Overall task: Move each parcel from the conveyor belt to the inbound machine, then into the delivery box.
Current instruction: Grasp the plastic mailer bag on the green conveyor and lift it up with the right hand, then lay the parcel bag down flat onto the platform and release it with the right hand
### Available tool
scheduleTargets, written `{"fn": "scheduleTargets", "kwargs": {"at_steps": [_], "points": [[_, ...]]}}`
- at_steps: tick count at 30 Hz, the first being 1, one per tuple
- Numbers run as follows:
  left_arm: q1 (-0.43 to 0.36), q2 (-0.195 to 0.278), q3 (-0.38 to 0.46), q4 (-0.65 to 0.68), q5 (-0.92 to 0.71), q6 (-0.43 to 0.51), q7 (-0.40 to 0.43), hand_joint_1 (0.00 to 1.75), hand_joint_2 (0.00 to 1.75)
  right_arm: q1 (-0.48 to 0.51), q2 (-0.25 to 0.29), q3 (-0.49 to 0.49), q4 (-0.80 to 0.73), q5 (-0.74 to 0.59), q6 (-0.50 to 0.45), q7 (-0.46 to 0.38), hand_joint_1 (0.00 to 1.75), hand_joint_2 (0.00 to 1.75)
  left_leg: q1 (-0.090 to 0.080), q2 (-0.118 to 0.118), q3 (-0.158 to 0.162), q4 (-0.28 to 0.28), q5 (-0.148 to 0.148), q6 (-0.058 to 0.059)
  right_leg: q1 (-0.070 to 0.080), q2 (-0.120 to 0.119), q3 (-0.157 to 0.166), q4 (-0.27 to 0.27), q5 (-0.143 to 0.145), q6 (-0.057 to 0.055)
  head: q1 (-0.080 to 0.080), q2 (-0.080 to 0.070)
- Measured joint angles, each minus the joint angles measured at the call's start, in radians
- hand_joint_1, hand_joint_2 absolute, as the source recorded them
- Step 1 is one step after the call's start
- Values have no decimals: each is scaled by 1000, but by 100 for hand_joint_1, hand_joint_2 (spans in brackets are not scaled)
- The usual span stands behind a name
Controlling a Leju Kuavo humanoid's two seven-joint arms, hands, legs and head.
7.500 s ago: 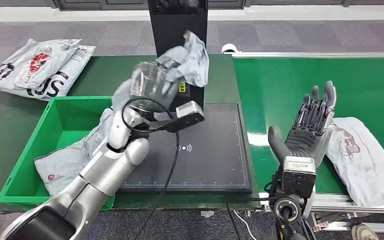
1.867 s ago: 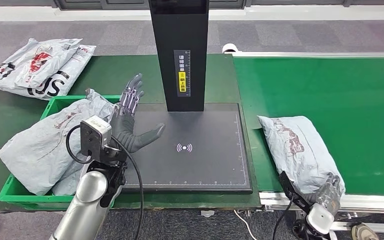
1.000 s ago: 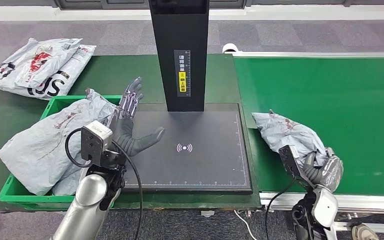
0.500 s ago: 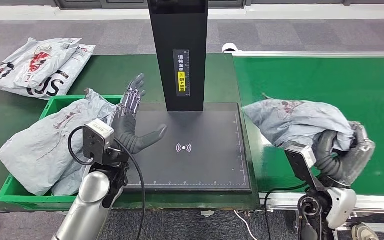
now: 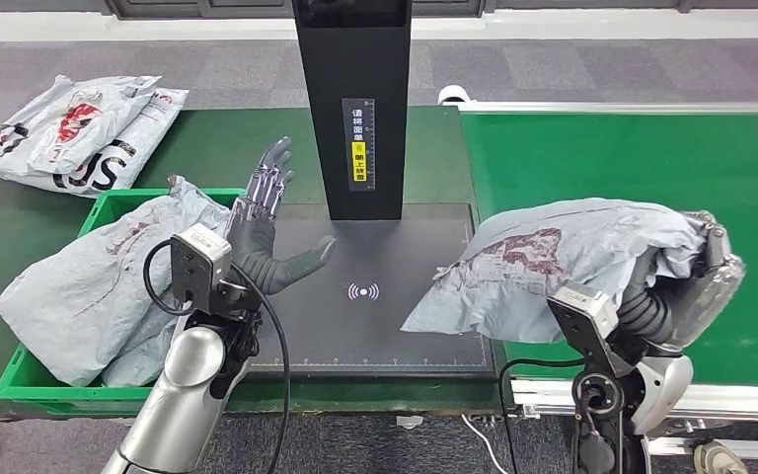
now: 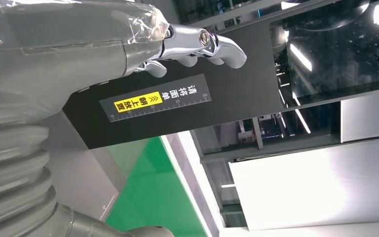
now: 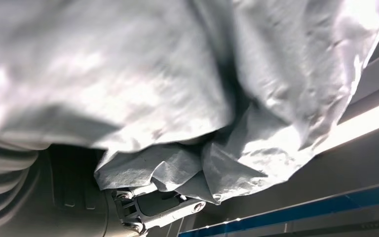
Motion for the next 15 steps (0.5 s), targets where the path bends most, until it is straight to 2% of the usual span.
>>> {"fn": "scheduleTargets", "kwargs": {"at_steps": [6,10,15], "points": [[-15,-2,-10,6,14,14,-12,0,175,-37,-19,119,54,46,1,85,175,175,0,2,0,0,0,-1,1,1,-1,0,0,0,0,0],[-25,-4,-17,9,26,32,-22,0,175,-94,-40,230,160,4,14,166,175,175,1,2,0,0,0,-1,1,1,0,0,1,-2,0,0],[-46,-6,-37,11,45,39,-25,0,175,-195,-67,390,367,-108,131,249,175,175,1,3,1,0,1,-1,1,2,-1,0,2,-2,0,0]]}}
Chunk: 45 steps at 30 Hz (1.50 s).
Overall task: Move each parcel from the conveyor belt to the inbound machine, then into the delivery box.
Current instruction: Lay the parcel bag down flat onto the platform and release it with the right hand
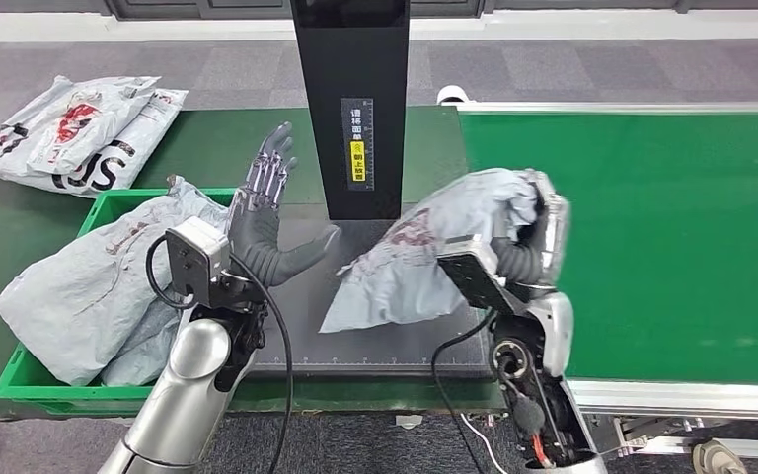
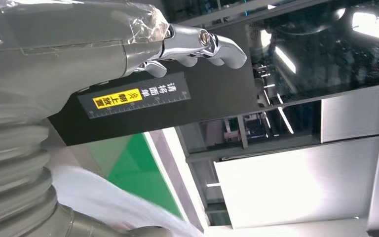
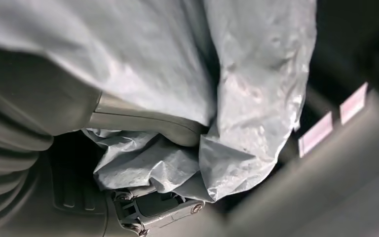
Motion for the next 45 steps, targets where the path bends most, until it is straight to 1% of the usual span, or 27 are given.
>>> {"fn": "scheduleTargets", "kwargs": {"at_steps": [3,8,12,13,18,21,25,29,33,36,40,43,45], "points": [[-25,-6,-16,5,10,-1,9,0,175,-61,0,79,165,-61,55,14,175,175,0,-2,0,0,0,0,0,-1,0,0,0,0,0,0],[-49,-14,-30,18,11,-2,14,0,175,-130,1,144,334,-92,57,6,175,175,0,-4,-1,0,1,0,0,-3,0,0,0,0,0,0],[-60,-21,-41,31,13,-3,15,0,175,-176,3,161,411,-106,50,5,2,175,0,-4,-2,0,1,1,0,-2,0,0,0,0,0,0],[-61,-22,-43,33,14,-3,15,0,175,-185,5,163,426,-105,44,7,0,175,0,-4,-2,0,1,1,0,-2,0,0,0,0,0,0],[-62,-23,-44,35,20,0,17,0,175,-213,8,165,487,-85,-7,38,0,175,0,-4,-1,0,1,1,0,-2,0,0,0,0,0,0],[-62,-23,-44,35,20,3,18,0,175,-221,8,165,508,-81,-21,45,0,175,0,-4,-1,0,1,1,0,-2,0,0,0,0,0,0],[-62,-23,-44,35,20,6,19,0,175,-225,8,165,523,-80,-34,53,0,175,0,-4,-1,0,1,0,0,-2,0,0,0,0,0,0],[-55,-20,-44,34,17,18,20,0,175,-216,-3,165,508,-79,-71,75,0,175,0,-4,-1,0,1,1,0,-2,0,0,0,0,0,0],[-33,-6,-44,22,3,38,24,0,175,-149,-47,156,383,-67,-72,121,0,175,0,-4,-1,0,0,1,0,-2,0,0,0,0,0,0],[-11,11,-44,5,-6,52,26,0,175,-71,-85,137,247,-42,-49,155,0,175,0,-4,-1,0,-1,1,0,-2,0,0,-1,0,0,0],[31,33,-38,-28,-21,63,26,0,175,39,-132,92,61,-3,-47,180,0,175,0,-5,-2,0,-2,0,0,-3,0,0,-1,1,0,0],[50,42,-36,-46,-29,64,26,0,175,91,-156,61,-32,16,-46,199,0,175,0,-4,-1,0,-2,0,0,-2,0,0,-1,1,0,0],[61,45,-34,-59,-40,64,28,0,175,125,-167,42,-87,57,-40,241,0,175,0,-4,-1,0,-2,0,0,-2,0,0,-1,1,0,0]]}}
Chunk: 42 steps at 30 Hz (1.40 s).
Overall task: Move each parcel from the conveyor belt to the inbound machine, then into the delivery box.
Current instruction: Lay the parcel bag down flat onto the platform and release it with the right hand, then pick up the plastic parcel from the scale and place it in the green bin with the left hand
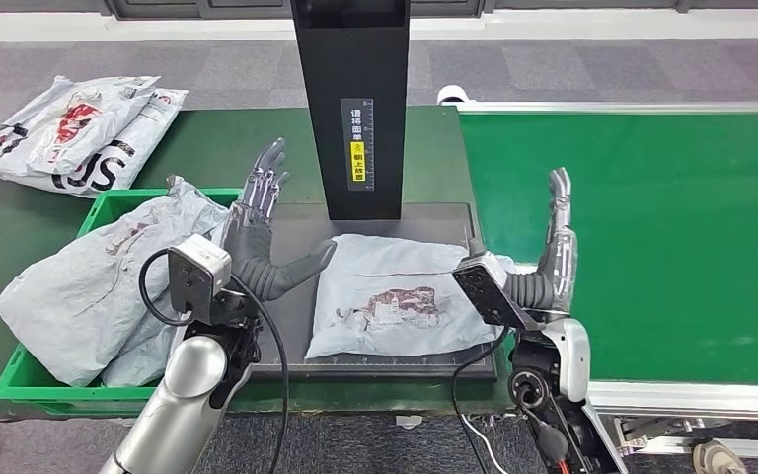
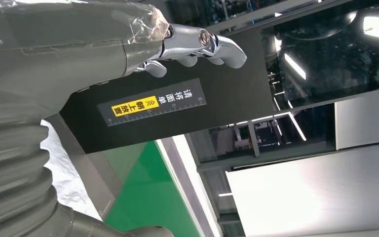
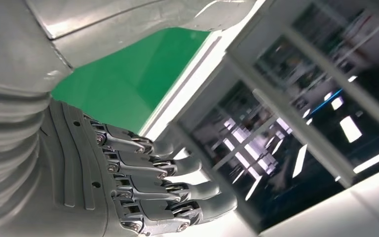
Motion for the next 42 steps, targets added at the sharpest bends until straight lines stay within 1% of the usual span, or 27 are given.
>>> {"fn": "scheduleTargets", "kwargs": {"at_steps": [3,5,8,12,15,17,19,21,25,30,34,37,40,42], "points": [[19,4,10,-23,-20,-1,10,0,175,78,-12,-49,-115,97,11,90,0,175,0,-2,0,0,0,0,0,-2,1,0,0,0,0,0],[26,8,21,-35,-28,-3,15,0,175,135,-15,-88,-200,137,-3,111,0,175,0,-2,0,0,0,0,0,-2,1,0,0,0,0,0],[27,13,26,-39,-36,-9,17,0,175,199,-16,-135,-307,152,-42,99,0,175,0,-2,0,0,-1,-1,0,-1,0,0,-1,0,0,0],[21,15,26,-36,-85,8,24,0,175,245,-16,-180,-397,152,-71,79,0,175,0,-1,0,0,-1,-1,0,0,0,0,-1,0,0,0],[-5,18,26,-11,-263,64,60,0,175,264,-12,-213,-436,139,-85,39,0,175,0,-1,0,0,0,-1,0,0,0,0,-1,0,0,0],[-33,21,19,26,-407,77,94,0,175,271,-6,-237,-455,127,-90,13,0,175,0,0,1,0,0,-1,0,0,1,0,-1,0,0,0],[-63,22,4,72,-496,39,114,0,175,271,-1,-253,-463,116,-92,-2,0,175,0,0,1,0,0,-1,0,0,1,0,0,0,0,0],[-91,15,-15,132,-532,-18,120,0,175,266,2,-259,-463,112,-92,-12,0,175,0,0,2,0,0,0,0,0,1,0,0,0,0,0],[-155,-25,-68,290,-564,-81,119,0,175,234,13,-259,-461,117,-92,-17,0,175,0,0,2,0,0,0,-1,0,1,0,0,0,0,0],[-215,-90,-124,471,-583,-91,111,0,175,193,25,-259,-452,131,-91,-1,0,175,-1,0,1,0,0,0,-1,0,2,0,0,0,0,0],[-236,-115,-139,551,-581,-94,104,0,175,178,28,-259,-444,133,-91,2,0,175,-1,0,1,0,0,0,-1,0,1,0,0,0,0,0],[-247,-131,-143,593,-556,-126,97,0,175,168,30,-259,-437,137,-86,7,0,175,-1,0,1,0,0,0,-1,0,1,0,0,0,0,0],[-257,-166,-147,658,-521,-171,87,0,175,142,38,-258,-422,149,-72,19,0,175,-1,0,1,0,0,0,-1,0,1,0,0,0,0,0],[-263,-191,-151,706,-509,-183,85,0,175,126,46,-255,-411,157,-66,26,0,175,-1,0,1,0,0,0,-1,0,2,0,0,0,0,0]]}}
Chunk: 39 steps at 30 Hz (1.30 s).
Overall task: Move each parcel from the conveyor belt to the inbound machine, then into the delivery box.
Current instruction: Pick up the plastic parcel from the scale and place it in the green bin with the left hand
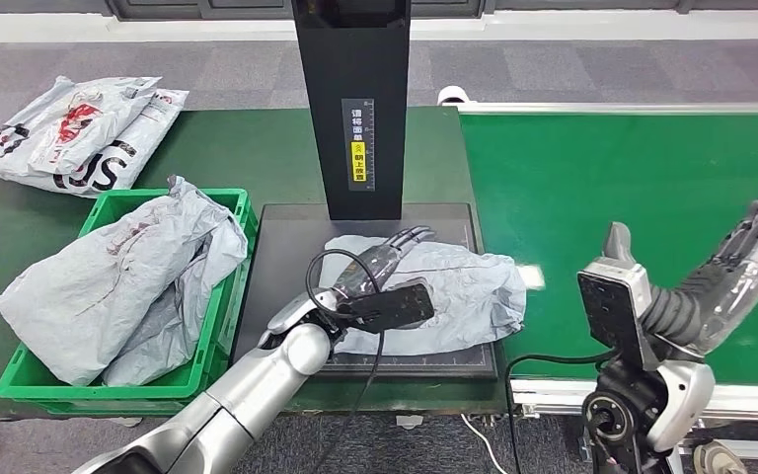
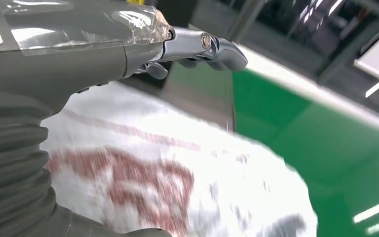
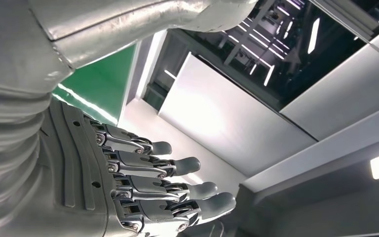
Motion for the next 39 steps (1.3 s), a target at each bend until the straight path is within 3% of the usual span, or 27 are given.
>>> {"fn": "scheduleTargets", "kwargs": {"at_steps": [13,36,39], "points": [[-69,-100,-8,252,7,-27,48,0,175,-52,32,21,57,12,7,8,0,175,0,0,0,0,0,0,0,0,0,0,0,0,0,0],[-114,-112,-8,369,6,-26,59,0,175,-83,41,28,103,11,7,8,0,175,0,0,0,0,0,0,0,0,0,0,0,0,0,0],[-117,-113,-9,375,-12,-5,83,131,175,-83,41,28,104,10,6,7,0,175,0,0,0,0,0,0,0,0,0,0,0,0,0,0]]}}
